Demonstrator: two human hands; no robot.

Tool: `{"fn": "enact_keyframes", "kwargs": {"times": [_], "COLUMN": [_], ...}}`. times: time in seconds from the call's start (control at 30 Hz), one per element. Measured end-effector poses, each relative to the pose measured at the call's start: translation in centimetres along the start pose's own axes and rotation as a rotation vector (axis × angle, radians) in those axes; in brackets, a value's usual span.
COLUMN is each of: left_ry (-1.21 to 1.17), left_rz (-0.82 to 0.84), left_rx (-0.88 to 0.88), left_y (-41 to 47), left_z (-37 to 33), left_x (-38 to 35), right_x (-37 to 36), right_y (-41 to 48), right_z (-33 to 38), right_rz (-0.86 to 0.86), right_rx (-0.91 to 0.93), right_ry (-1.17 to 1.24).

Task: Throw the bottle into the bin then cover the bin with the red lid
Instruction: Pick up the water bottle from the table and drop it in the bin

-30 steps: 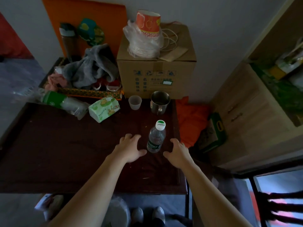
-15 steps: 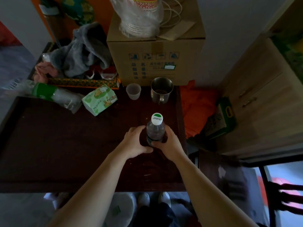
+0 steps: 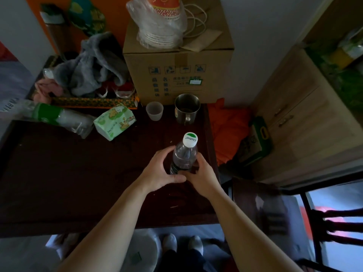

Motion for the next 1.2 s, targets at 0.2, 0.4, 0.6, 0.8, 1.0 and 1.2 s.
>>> {"fn": "enact_keyframes", "kwargs": {"times": [0.2, 0.4, 0.6, 0.8, 1.0, 1.2], "left_ry": [-0.044, -0.025, -0.022, 0.002, 0.008, -0.001], "left_rz": [-0.019, -0.033, -0.048, -0.066, -0.060, -0.031], "left_rx": [-0.046, -0.068, -0.086, -0.076, -0.088, -0.077], "left_y": [-1.6, -3.7, -7.3, -11.1, -13.6, -15.9], "left_z": [-1.5, -3.1, -5.0, -5.6, -6.3, -5.3], "left_x": [-1.0, -3.3, -6.4, -8.0, -9.0, -8.4], "right_x": [0.8, 2.2, 3.9, 3.6, 3.1, 1.4], "right_y": [-2.2, -4.9, -8.9, -12.0, -14.7, -16.9], "right_z": [-0.4, -2.0, -4.2, -6.0, -7.5, -8.5], "right_rz": [0.004, 0.002, 0.015, 0.029, 0.013, -0.010], "right_rx": [0.026, 0.057, 0.067, 0.062, 0.046, 0.006], "right_ry": [-0.011, -0.033, -0.044, -0.016, -0.006, 0.015]}}
Point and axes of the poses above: each hand's wrist, its own y-axis towards the middle knuckle, its own x-axis out of the back of the hand, z = x × y, the point moved 6 cm from there along y, towards the middle knuckle, and after that the axes turned 15 degrees about -x, right-handed, at the moved point
